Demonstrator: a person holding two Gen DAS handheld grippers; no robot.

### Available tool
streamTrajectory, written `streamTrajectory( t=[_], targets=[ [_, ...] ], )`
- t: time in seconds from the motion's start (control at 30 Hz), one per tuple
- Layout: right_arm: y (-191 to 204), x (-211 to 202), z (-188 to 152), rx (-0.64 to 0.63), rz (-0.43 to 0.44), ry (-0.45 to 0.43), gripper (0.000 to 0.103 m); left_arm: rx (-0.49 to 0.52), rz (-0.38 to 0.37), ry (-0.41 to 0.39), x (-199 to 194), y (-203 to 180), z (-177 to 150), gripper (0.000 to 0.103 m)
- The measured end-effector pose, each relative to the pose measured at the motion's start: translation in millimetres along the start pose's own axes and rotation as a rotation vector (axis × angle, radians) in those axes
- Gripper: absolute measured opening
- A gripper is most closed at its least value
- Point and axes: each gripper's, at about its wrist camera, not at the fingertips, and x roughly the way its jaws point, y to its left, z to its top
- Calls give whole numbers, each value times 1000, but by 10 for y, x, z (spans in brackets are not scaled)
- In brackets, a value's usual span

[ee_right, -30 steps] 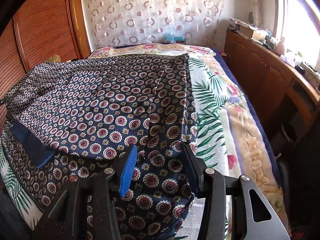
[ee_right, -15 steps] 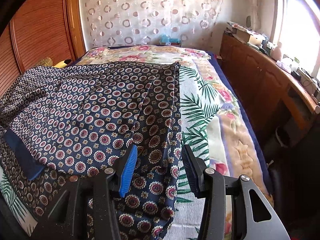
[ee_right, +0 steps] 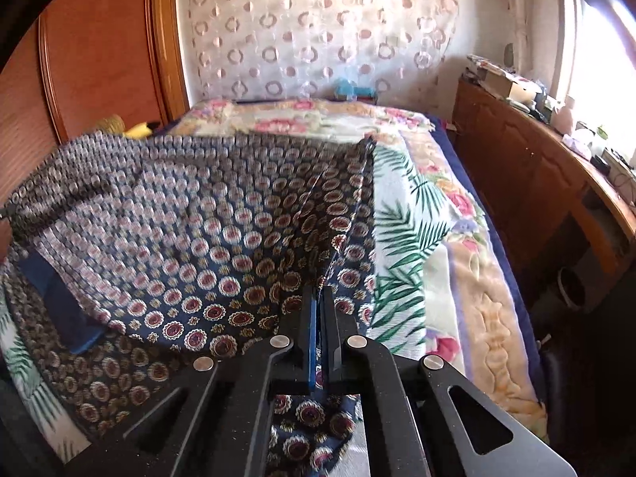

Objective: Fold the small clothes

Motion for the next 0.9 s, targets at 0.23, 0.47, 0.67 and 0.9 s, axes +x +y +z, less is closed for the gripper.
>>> streamTrajectory(
  t=[0.23,0.47,0.67,0.9],
  targets=[
    [-158,-357,-116,38,23,-43,1,-17,-1,2,-183,89,-37,1],
    [-225,-466,-374,31,6,-10,1,-32,3,61,-231,141,-288,1],
    [-177,-336,-297,17,-21,32,1,-8,32,94,-145,139,-337,4],
    [-45,-436,-103,-3,-57,-10,9,4,59,66,-172,149,-305,41]
  ],
)
